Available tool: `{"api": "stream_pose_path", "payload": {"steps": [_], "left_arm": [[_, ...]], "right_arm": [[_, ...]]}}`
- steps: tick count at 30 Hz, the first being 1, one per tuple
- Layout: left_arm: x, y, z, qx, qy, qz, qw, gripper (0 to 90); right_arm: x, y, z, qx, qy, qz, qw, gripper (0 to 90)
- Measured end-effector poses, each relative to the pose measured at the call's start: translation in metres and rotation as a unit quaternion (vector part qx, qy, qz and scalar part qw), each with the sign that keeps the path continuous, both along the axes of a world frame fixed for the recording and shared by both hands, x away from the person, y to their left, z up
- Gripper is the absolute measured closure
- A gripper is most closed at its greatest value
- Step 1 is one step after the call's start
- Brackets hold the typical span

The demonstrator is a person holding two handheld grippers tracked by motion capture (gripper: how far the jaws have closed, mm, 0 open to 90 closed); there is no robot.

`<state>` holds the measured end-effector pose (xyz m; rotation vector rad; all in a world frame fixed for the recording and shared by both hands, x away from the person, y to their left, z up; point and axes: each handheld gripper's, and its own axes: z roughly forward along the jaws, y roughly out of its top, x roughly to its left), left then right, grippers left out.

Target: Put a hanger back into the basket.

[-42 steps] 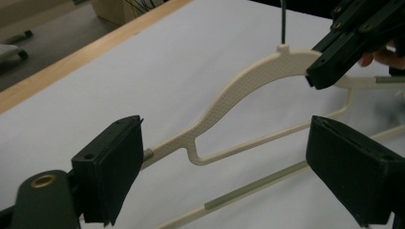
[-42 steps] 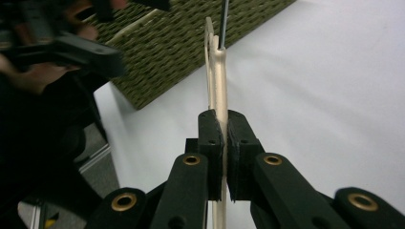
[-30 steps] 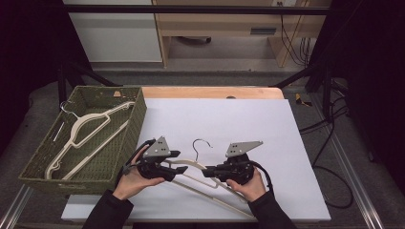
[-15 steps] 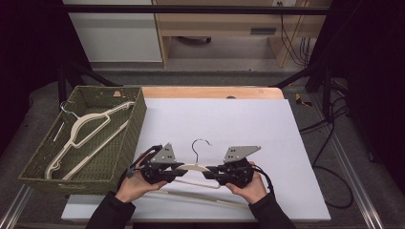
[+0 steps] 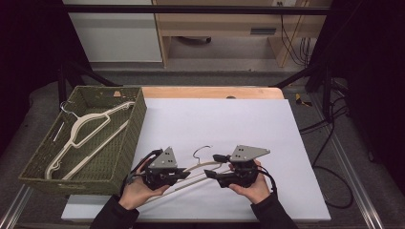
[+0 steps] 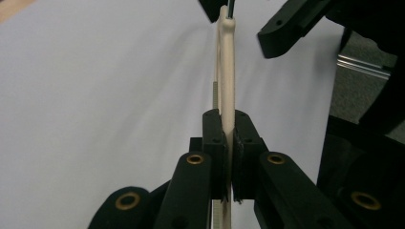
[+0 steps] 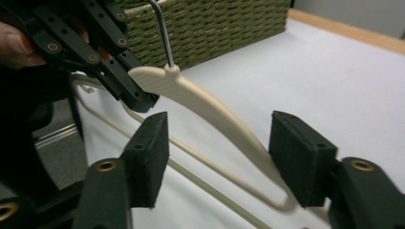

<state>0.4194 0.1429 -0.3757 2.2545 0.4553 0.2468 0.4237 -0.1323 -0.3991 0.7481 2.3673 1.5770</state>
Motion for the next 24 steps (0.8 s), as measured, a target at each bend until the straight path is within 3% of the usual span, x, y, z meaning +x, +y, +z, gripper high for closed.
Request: {"api": "stream_pose_path", "payload": {"steps": [6,11,12,16,24], "left_arm": [[0.001,0.01,0.003,-0.025,-0.008,0.059,0.9979,86.5],[-0.001,0.021,0.013,-0.056,-0.022,0.087,0.9944,86.4],[-0.002,0.023,0.014,-0.059,-0.023,0.088,0.9941,86.4],[-0.005,0.032,0.024,-0.087,-0.033,0.1,0.9906,86.4],[-0.007,0.048,0.051,-0.097,-0.047,0.111,0.988,86.5]], "right_arm": [[-0.002,-0.024,0.0,0.019,-0.009,-0.052,0.9984,21.2],[-0.001,-0.047,-0.005,0.02,-0.001,-0.106,0.9941,12.2],[0.0,-0.054,-0.005,0.021,-0.005,-0.126,0.9918,10.5],[-0.001,-0.071,0.0,0.041,-0.01,-0.162,0.986,8.8],[-0.005,-0.104,0.01,0.071,-0.02,-0.213,0.9742,6.9]]}}
